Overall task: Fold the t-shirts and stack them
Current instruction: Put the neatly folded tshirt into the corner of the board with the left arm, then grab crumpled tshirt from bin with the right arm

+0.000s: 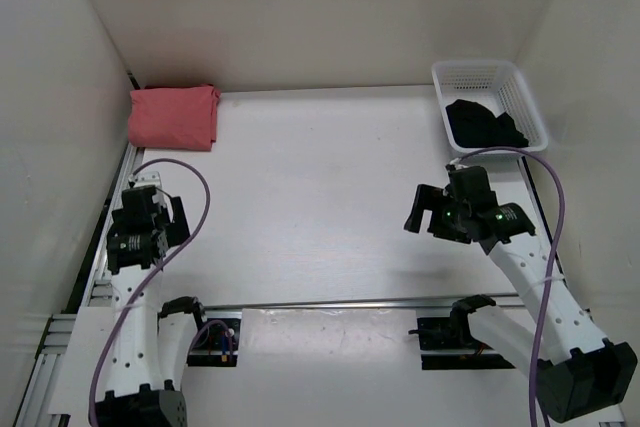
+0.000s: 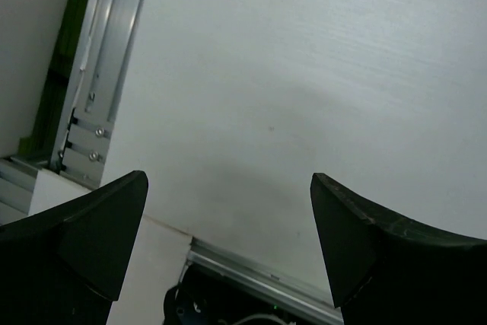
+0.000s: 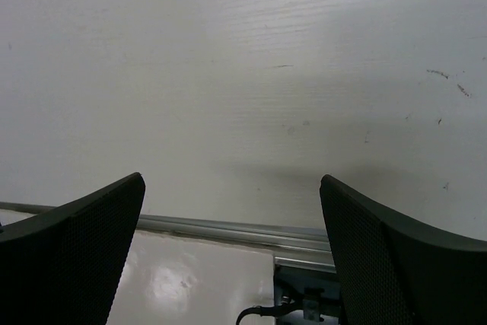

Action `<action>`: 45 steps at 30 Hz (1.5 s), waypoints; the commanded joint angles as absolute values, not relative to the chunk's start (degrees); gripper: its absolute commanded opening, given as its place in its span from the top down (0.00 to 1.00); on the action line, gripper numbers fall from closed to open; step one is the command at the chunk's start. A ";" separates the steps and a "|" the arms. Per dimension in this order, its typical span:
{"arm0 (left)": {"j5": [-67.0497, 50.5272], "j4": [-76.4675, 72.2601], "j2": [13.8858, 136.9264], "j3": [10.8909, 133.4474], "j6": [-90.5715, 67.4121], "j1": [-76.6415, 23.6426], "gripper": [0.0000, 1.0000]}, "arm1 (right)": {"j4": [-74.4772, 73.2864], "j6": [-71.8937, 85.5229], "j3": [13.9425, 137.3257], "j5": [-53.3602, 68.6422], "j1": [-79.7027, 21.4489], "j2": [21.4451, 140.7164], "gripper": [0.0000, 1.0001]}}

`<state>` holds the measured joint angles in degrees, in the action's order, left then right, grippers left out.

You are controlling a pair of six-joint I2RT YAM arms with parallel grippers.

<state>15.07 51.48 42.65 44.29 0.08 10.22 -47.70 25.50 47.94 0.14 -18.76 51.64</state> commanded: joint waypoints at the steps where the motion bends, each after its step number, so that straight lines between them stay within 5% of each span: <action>1: 11.43 58.00 38.33 44.47 0.00 10.11 0.01 | -46.49 27.67 49.83 -0.18 -18.72 50.01 0.01; 10: 11.95 62.23 29.27 50.70 0.00 10.11 0.01 | -58.54 29.10 75.20 -13.85 -18.72 49.03 0.01; 17: 7.19 64.70 28.74 57.12 0.00 10.72 0.01 | -46.80 22.70 96.93 -38.49 -15.94 72.10 0.01; 26: 7.73 57.66 37.42 64.67 0.00 10.72 0.01 | -45.70 23.03 131.44 -22.78 2.28 116.16 0.01; 36: 11.78 58.27 45.87 71.19 0.00 15.81 0.01 | -36.91 22.41 126.67 -15.47 5.80 133.50 0.01; 39: 11.78 58.27 46.57 71.19 0.00 17.49 0.01 | -36.91 22.41 124.46 -17.57 5.80 132.98 0.36; 40: 11.78 58.27 46.58 71.19 0.00 18.10 0.01 | -36.30 22.41 124.45 -17.58 5.80 132.98 0.66; 42: 10.29 58.27 46.58 71.19 0.00 18.71 0.01 | -35.68 22.41 126.28 -17.06 6.33 132.37 1.00; 45: 5.73 59.84 45.27 70.05 0.00 18.72 0.01 | -35.68 22.41 127.53 -16.52 6.33 127.46 1.00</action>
